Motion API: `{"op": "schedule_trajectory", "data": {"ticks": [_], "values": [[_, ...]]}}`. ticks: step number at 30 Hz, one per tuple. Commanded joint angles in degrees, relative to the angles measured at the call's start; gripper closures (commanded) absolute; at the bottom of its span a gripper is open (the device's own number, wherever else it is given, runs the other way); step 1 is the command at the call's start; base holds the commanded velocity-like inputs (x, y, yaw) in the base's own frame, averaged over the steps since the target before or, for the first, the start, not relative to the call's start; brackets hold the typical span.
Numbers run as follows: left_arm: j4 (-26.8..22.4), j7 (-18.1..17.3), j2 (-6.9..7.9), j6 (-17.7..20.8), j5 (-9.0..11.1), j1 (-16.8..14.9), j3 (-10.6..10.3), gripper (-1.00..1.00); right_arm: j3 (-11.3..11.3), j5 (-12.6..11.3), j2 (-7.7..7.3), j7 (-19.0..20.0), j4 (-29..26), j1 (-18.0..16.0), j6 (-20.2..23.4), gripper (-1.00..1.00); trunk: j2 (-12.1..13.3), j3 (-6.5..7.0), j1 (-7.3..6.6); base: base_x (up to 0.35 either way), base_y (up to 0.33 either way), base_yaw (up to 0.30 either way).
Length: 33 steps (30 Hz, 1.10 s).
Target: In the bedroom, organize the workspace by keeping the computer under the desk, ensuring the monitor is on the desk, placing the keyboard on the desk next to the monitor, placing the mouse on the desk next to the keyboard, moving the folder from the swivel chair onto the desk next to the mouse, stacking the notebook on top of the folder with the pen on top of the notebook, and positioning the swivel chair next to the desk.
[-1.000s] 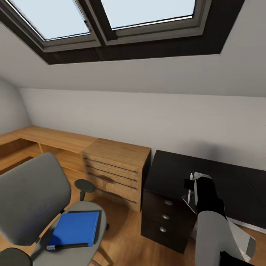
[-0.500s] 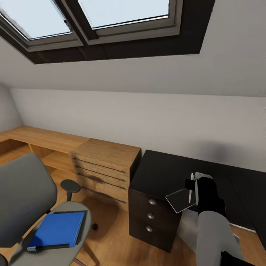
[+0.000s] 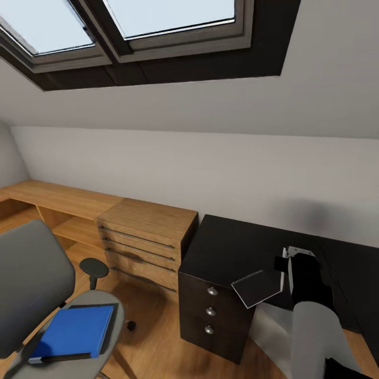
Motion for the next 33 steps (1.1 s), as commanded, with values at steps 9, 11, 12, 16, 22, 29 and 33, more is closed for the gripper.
{"op": "schedule_trajectory", "data": {"ticks": [9, 11, 12, 16, 22, 29, 33], "values": [[-0.1, -0.4, -0.03, -0.1, 0.1, 0.0, 0.2, -1.0, -0.3, 0.3, -3.99, 0.5, 3.3, -0.1, 0.1, 1.0, 0.0, -0.06, 0.01, 0.002, -0.224, 0.0], [-0.1, -0.4, -0.03, -0.1, 0.1, 0.0, 0.2, -1.0, -0.3, 0.2, -4.67, 0.5, 3.9, -0.1, 0.1, 1.0, 0.0, -0.06, 0.01, 0.0, -0.156, 0.0], [-0.1, -0.4, -0.03, -0.1, 0.1, 0.0, 0.2, -1.0, -0.3, -0.3, -5.22, 0.5, 4.4, -0.1, 0.1, 1.0, 0.0, -0.06, 0.01, 0.0, -0.089, 0.0], [-0.1, -0.4, -0.03, -0.1, 0.1, 0.0, 0.2, -1.0, -0.3, -1.7, -6.24, 0.6, 5.3, -0.1, 0.1, 1.0, 0.0, -0.06, 0.01, 0.0, -0.052, 0.0], [-0.1, -0.4, -0.08, -0.1, 0.1, 0.0, 0.2, -1.0, -0.2, -3.4, -8.17, 0.5, 9.1, -0.1, -1.2, 1.0, 0.0, -0.06, 0.01, 0.037, -0.014, 0.0], [-0.1, -0.4, -0.16, -0.2, 0.0, 0.0, 0.2, -1.0, -0.3, -4.2, -10.18, 0.5, 13.1, -0.1, -4.1, 1.0, 0.0, -0.06, 0.01, 0.187, -0.002, 0.0], [-0.1, -0.4, -0.19, -0.2, 0.0, 0.0, 0.2, -1.0, -0.3, -4.3, -10.39, 0.5, 13.6, -0.1, -4.5, 1.0, 0.0, -0.06, 0.01, 0.049, 0.0, 0.0]]}}
